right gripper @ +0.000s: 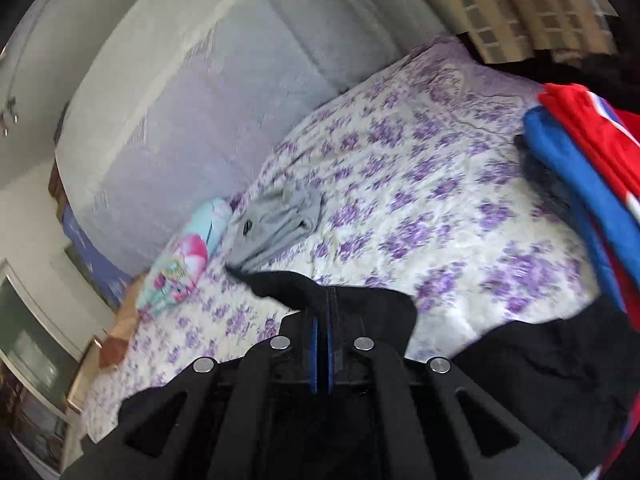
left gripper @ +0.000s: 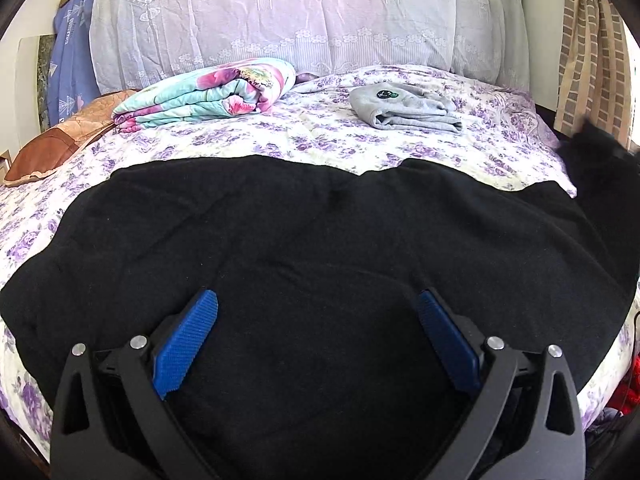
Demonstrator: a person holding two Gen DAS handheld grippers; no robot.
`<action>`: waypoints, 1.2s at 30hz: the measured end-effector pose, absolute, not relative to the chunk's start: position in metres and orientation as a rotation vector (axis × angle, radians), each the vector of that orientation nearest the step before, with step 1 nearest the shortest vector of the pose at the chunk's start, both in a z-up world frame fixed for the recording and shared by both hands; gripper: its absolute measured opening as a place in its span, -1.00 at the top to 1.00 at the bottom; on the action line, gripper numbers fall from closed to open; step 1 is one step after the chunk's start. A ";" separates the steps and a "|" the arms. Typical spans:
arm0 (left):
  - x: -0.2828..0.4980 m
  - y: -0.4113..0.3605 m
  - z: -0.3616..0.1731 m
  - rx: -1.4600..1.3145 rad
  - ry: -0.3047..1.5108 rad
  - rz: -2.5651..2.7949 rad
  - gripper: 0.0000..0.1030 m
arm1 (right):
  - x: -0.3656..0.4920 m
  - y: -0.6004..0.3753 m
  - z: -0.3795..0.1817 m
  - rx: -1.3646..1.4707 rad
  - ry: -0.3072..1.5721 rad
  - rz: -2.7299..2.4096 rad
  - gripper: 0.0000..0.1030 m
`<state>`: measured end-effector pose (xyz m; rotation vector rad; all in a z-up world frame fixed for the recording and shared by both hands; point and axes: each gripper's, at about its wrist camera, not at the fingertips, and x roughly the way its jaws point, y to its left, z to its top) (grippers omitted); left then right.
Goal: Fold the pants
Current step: 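Grasp the end of a pant leg with the right tool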
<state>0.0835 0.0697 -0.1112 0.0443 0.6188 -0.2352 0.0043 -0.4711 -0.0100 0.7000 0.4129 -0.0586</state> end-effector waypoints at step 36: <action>0.085 0.066 -0.111 0.053 0.652 -0.207 -0.90 | -0.080 -0.328 -0.110 -1.278 0.370 -0.386 0.23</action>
